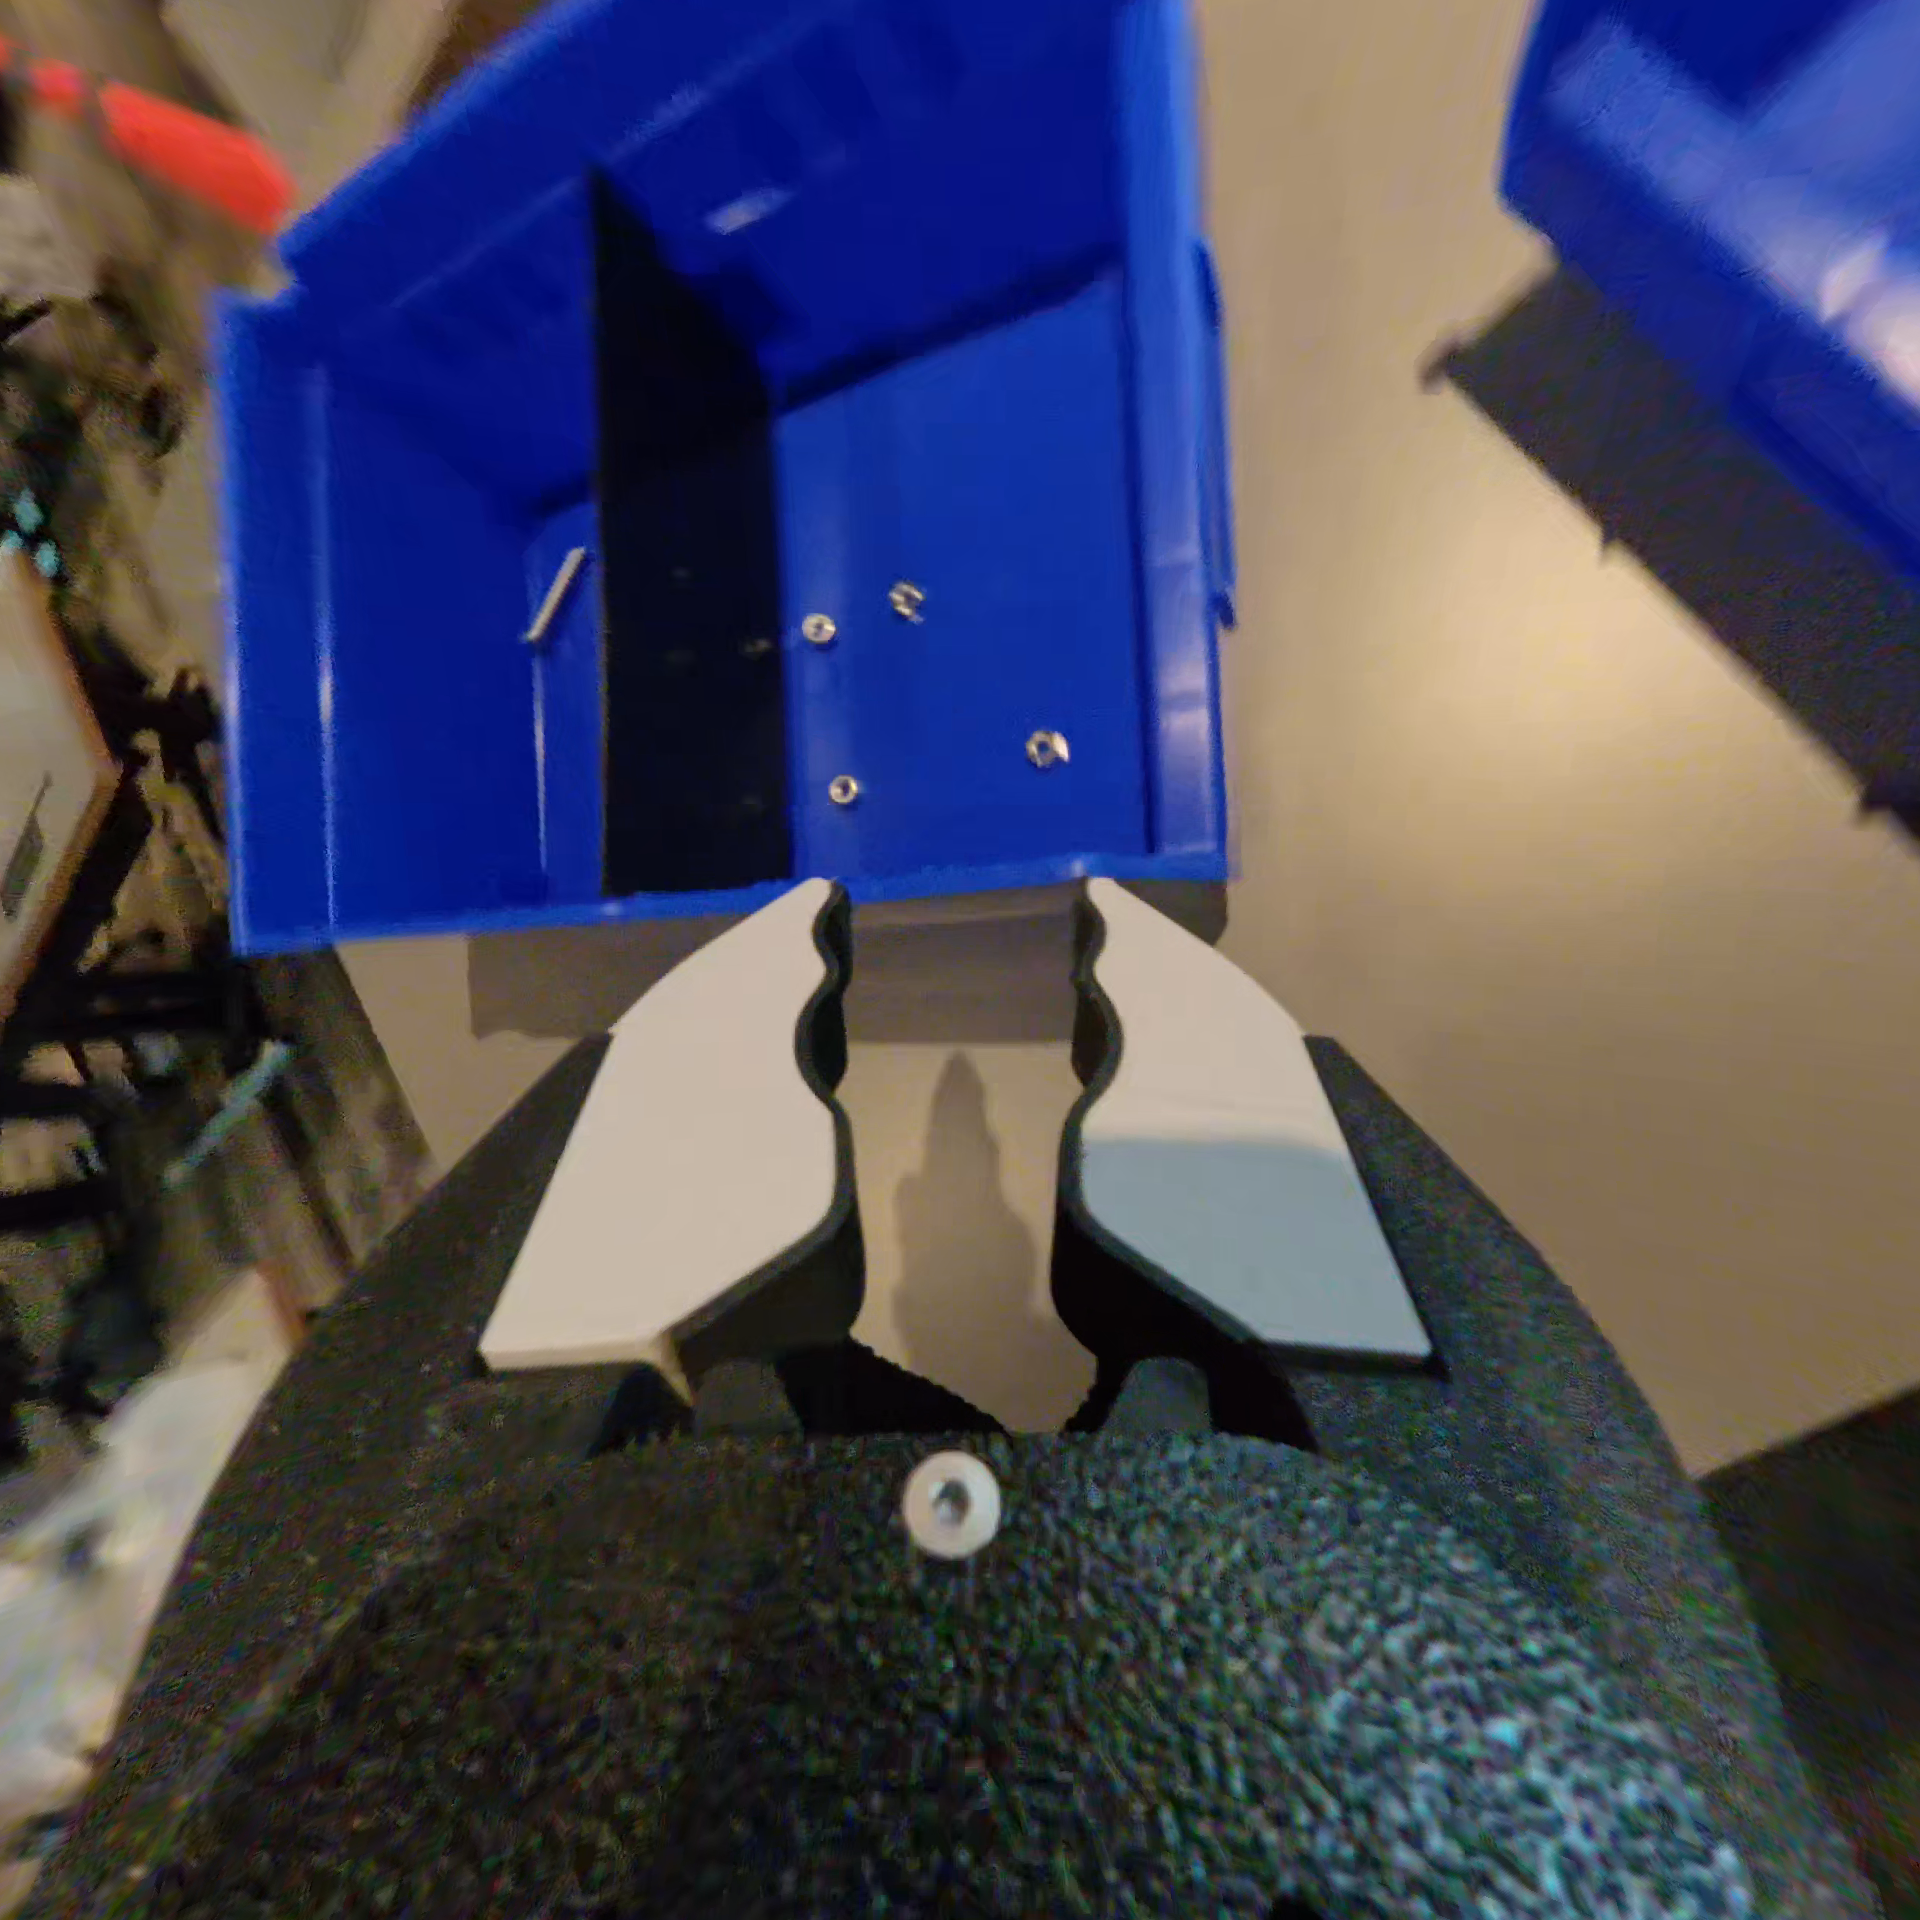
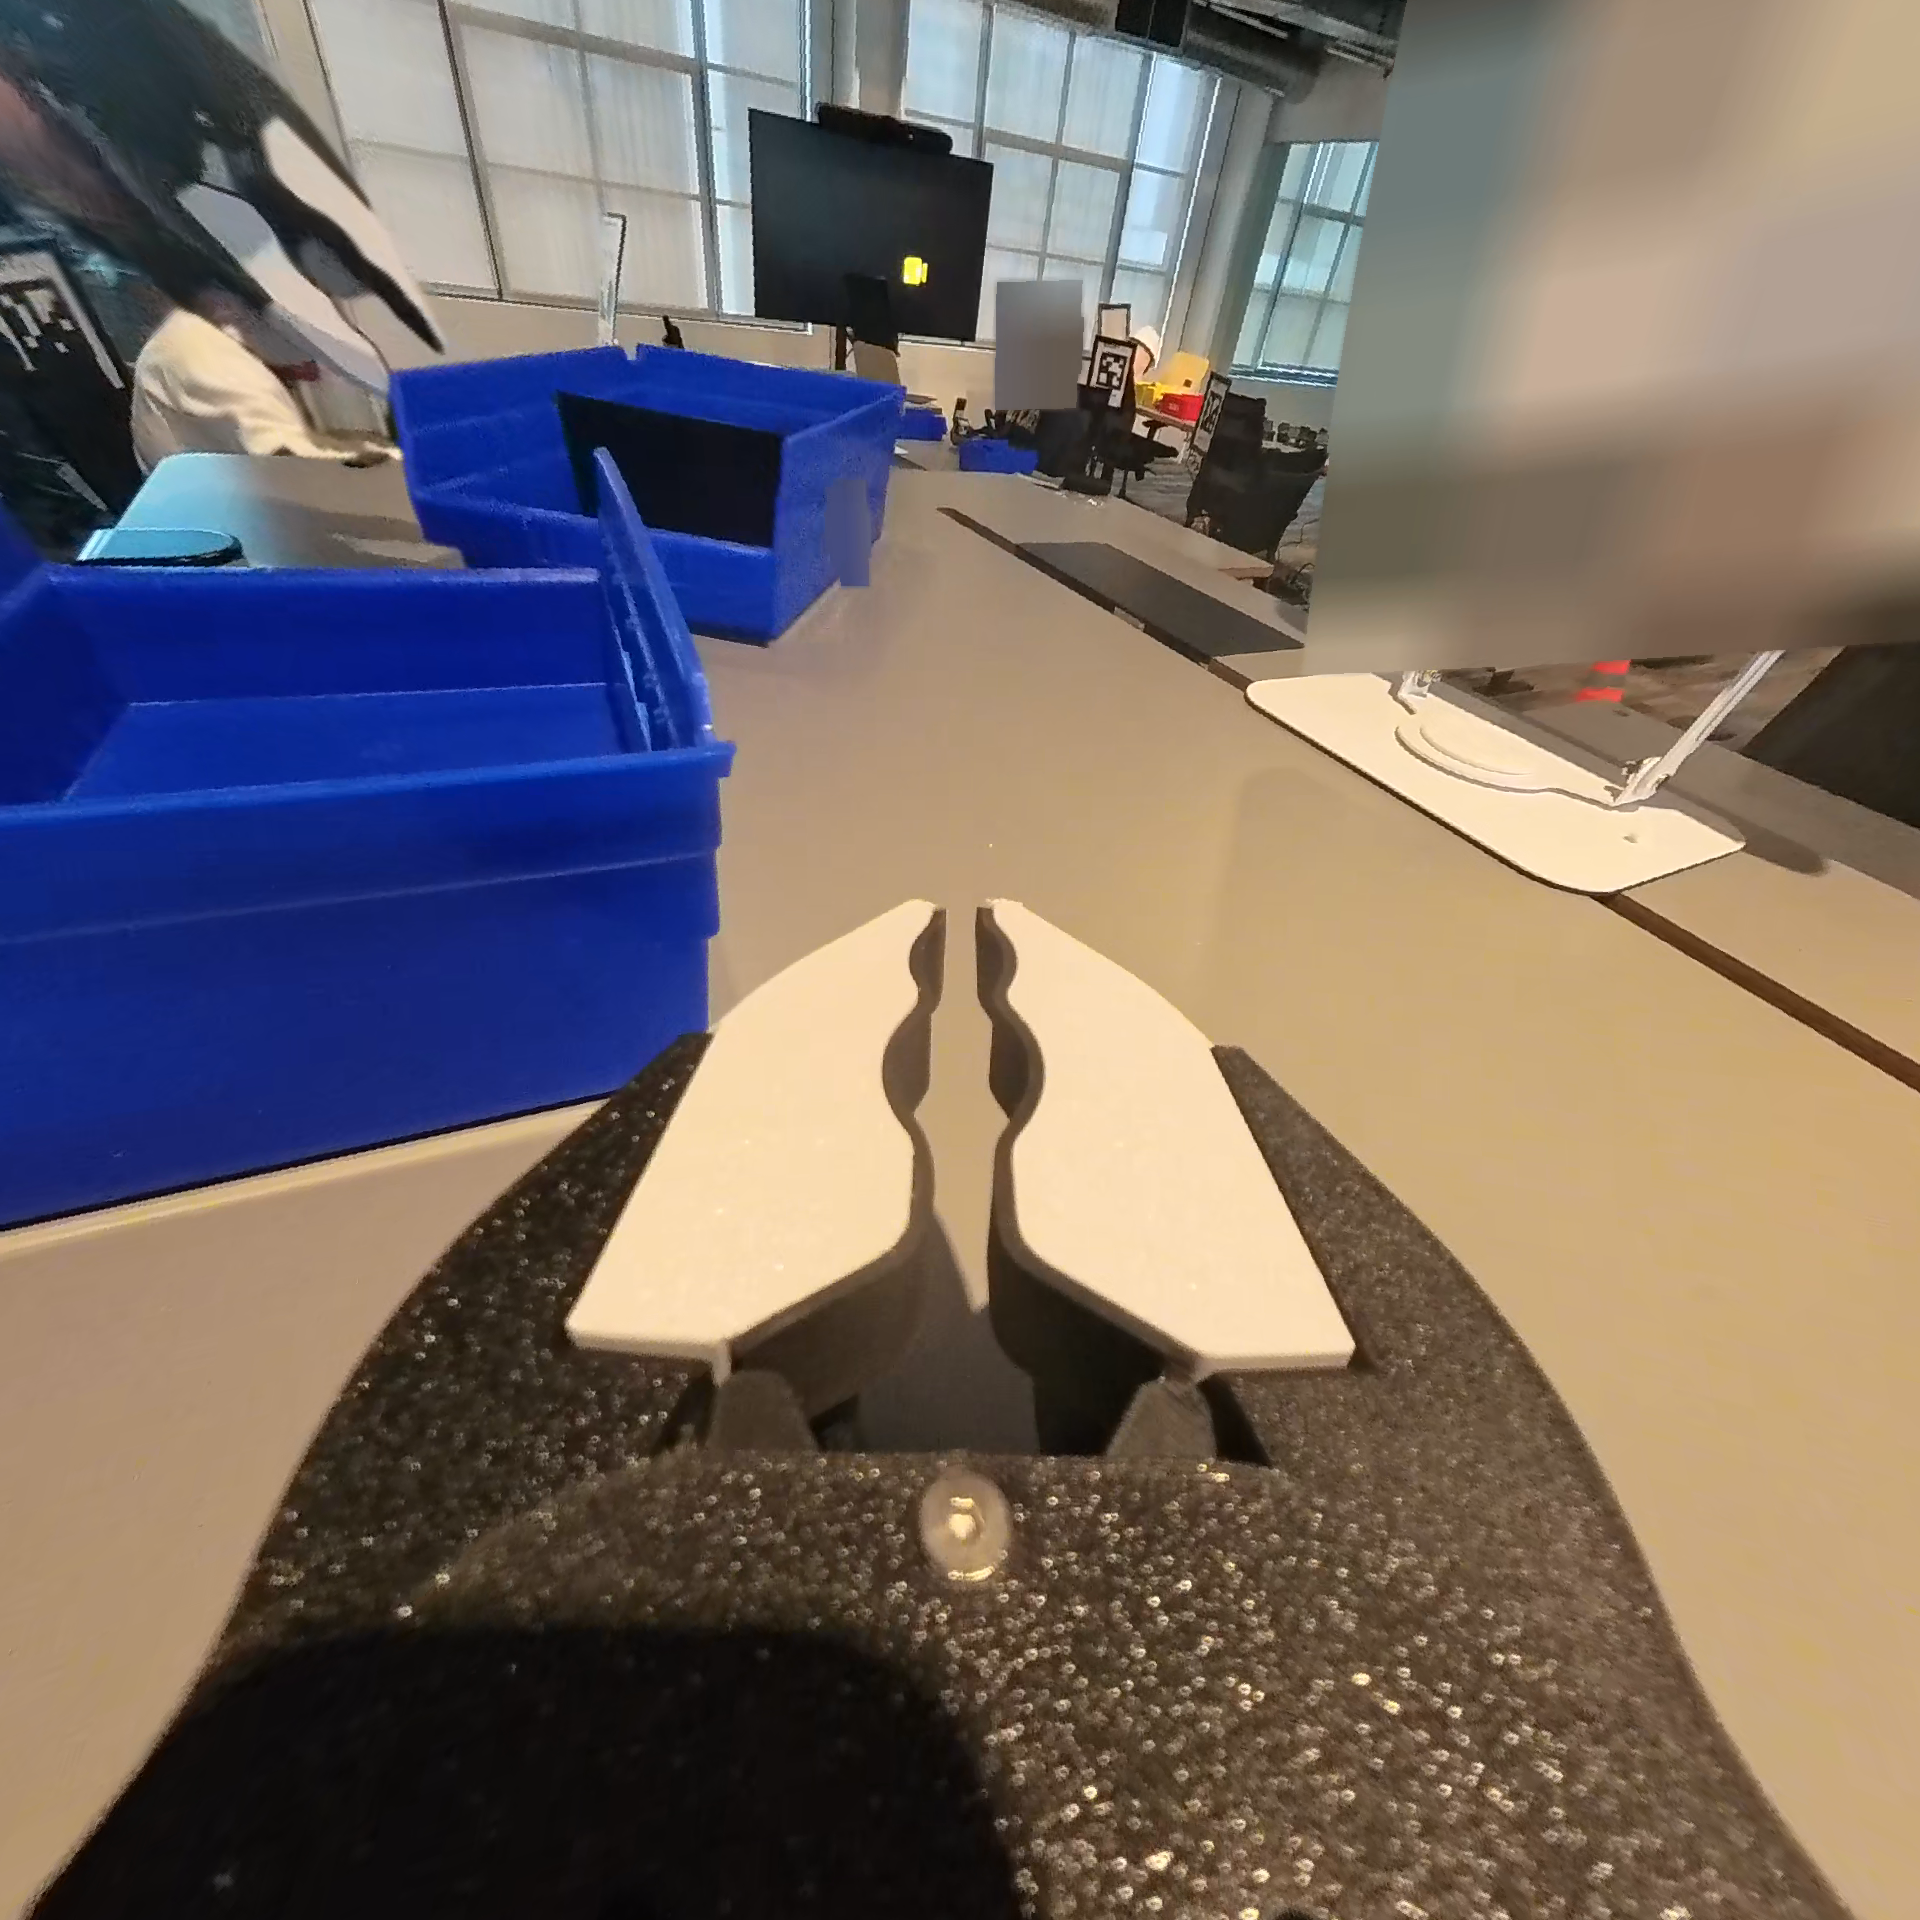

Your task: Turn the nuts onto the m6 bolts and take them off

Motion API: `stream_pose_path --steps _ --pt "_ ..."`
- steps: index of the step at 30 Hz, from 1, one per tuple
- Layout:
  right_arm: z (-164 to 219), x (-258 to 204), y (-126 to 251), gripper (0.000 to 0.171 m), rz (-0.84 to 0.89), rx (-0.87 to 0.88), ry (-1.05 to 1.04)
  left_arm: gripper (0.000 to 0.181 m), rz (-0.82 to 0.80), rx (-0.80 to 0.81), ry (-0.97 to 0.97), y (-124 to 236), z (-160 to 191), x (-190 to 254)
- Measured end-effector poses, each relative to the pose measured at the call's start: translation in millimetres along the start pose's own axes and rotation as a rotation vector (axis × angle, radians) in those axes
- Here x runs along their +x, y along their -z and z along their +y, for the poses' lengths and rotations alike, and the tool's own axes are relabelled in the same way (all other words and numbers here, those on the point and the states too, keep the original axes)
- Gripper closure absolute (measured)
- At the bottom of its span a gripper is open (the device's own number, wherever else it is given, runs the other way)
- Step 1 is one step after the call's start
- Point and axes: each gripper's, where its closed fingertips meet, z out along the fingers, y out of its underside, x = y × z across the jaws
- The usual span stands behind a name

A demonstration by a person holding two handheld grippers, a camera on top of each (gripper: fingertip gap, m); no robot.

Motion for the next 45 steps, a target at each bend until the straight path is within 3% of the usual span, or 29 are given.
stream_pose_path --steps 4,7,12,17,26,35,38,40,43,45 --pt "1.1 0.0 -1.3 0.166 -0.001 -0.011 -0.001 0.142 -0.209 0.315 0.396 29.6 -12.7 -6.5" --pt "1.6 0.9 -1.6 0.166 -0.002 -0.015 -0.010 0.139 -0.281 0.404 0.630 26.8 -10.5 1.7" --pt "0.3 4.0 -0.5 0.166 0.003 -0.002 -0.033 0.139 -0.410 0.337 0.693 -2.5 3.7 6.1" --pt "-1.7 4.8 1.2 0.167 0.019 0.014 -0.024 0.173 -0.581 0.233 0.727 13.9 53.9 -22.0" --pt "-0.2 1.5 -1.2 0.167 0.016 -0.001 0.002 0.172 -0.743 0.046 0.786 12.6 122.7 -102.1" --pt "0.4 -0.5 -2.2 0.167 0.011 -0.008 0.007 0.169 -0.780 0.023 0.811 -2.5 141.1 -149.2" --pt "1.3 -0.1 -2.0 0.164 0.018 -0.016 -0.012 0.161 -0.805 0.095 0.810 3.5 131.6 -150.9" --pt "3.1 -1.3 -0.4 0.159 0.020 -0.031 -0.068 0.156 -0.850 0.229 0.742 22.3 104.8 -143.3" --pt "8.4 -13.2 5.2 0.146 0.001 -0.074 -0.225 0.150 -0.850 0.513 0.544 54.3 36.0 -106.3" --pt "7.6 -29.1 9.6 0.140 -0.033 -0.104 -0.368 0.155 -0.737 0.711 0.402 63.2 -15.9 -61.6"
